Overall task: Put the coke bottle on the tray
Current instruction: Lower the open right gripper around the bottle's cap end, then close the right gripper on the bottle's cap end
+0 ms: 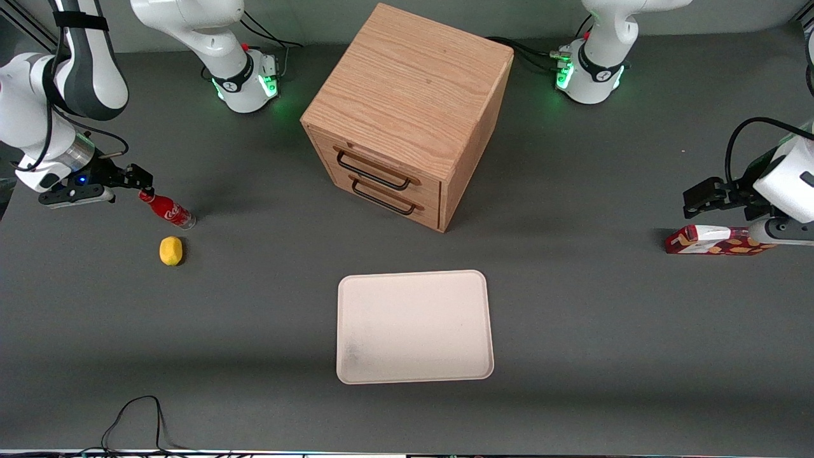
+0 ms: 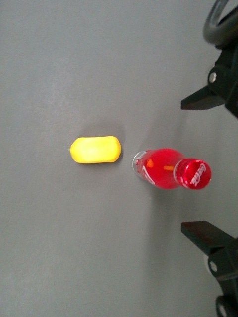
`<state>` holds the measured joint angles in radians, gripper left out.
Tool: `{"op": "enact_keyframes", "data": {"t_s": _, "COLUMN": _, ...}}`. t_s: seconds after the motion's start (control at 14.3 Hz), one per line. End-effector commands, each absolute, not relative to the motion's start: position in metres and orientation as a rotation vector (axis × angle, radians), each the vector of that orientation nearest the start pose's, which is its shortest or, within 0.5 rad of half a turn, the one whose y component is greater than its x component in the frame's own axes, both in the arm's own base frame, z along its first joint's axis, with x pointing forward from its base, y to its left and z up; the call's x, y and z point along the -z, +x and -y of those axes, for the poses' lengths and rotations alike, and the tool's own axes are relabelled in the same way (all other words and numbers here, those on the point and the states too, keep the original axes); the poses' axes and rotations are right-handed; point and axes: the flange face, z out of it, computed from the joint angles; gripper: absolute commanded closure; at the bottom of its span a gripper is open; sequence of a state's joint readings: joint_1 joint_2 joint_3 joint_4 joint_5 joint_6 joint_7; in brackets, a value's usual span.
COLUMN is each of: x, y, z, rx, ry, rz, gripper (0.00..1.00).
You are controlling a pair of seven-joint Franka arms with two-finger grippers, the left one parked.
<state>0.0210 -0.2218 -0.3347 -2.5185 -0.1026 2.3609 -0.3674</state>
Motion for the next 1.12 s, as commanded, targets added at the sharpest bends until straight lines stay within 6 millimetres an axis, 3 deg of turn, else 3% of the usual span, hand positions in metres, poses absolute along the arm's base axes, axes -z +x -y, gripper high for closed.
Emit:
{"op": "enact_keyframes", "data": {"t_s": 0.0, "x": -0.35, "y": 0.419, "z": 0.138, "rx": 0.101, "ry": -3.157, "rz": 0.201, "gripper": 0.01}}
{"op": "enact_keyframes", "data": {"t_s": 0.35, "x": -0.341, "y": 0.419, "z": 0.137, "rx": 0.084, "ry": -3.158, "rz": 0.205, "gripper": 0.02}}
{"op": "enact_keyframes", "data": {"t_s": 0.77, "x": -0.334, "y": 0.417, "z": 0.134, "rx": 0.088, "ry": -3.159, "rz": 0.212, "gripper": 0.13}}
{"op": "enact_keyframes", "data": {"t_s": 0.84, "x": -0.334, "y": 0.417, "z": 0.134, "rx": 0.089, "ry": -3.158, "rz": 0.21, "gripper": 0.19}}
{"op": "enact_keyframes", "data": {"t_s": 0.91, "x": -0.334, "y": 0.418, "z": 0.134, "rx": 0.089, "ry": -3.158, "rz": 0.212, "gripper": 0.31}}
{"op": "enact_keyframes", "data": {"t_s": 1.05, "x": -0.334, "y": 0.418, "z": 0.134, "rx": 0.089, "ry": -3.158, "rz": 0.21, "gripper": 0.69}}
